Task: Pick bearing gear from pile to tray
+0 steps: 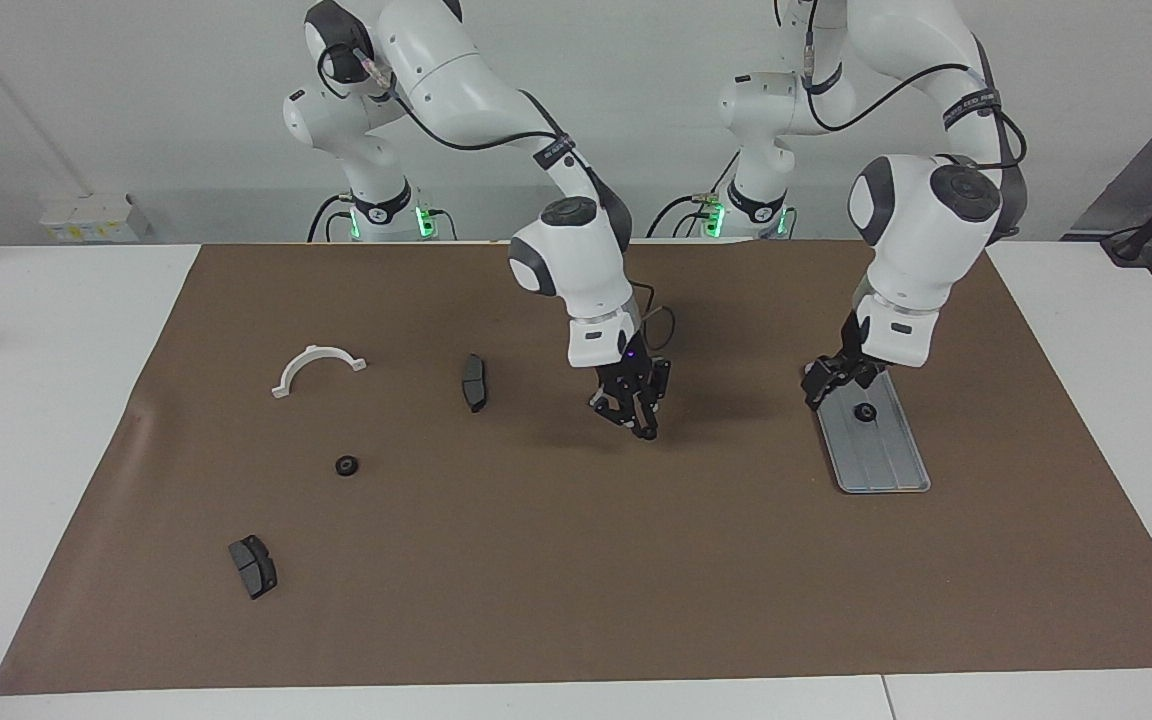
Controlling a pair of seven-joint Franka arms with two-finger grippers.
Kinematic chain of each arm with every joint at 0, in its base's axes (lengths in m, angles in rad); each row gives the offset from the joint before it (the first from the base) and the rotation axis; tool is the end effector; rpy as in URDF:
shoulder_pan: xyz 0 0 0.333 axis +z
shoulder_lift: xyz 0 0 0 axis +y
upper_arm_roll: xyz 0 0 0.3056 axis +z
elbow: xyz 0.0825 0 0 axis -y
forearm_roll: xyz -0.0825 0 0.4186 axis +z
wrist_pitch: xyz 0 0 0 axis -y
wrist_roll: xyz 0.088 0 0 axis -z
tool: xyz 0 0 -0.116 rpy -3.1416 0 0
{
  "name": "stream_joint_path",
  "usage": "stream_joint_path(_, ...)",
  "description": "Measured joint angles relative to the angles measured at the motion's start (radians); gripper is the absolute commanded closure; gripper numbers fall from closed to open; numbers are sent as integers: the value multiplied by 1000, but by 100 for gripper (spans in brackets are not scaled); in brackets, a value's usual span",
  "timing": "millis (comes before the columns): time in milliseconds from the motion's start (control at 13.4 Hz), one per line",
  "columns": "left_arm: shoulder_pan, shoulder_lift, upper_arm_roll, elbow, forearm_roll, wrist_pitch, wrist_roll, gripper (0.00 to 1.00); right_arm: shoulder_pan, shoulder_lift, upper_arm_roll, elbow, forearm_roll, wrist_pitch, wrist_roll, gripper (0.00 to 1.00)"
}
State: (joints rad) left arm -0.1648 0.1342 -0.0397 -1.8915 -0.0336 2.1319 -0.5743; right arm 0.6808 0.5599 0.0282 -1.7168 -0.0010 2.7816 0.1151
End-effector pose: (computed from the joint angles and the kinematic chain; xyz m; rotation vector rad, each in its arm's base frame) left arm 0.6213 -0.1300 0.4091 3.0093 0.5894 0.1307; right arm 0.5612 0.4783 0.2805 -2.7306 -0.8246 -0.6669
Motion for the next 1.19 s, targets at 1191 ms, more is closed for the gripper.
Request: stream_joint_path(1191,-178,121,1,-29,48,135,-350,0,-348,-60,-26,32,0,-177,-200,14)
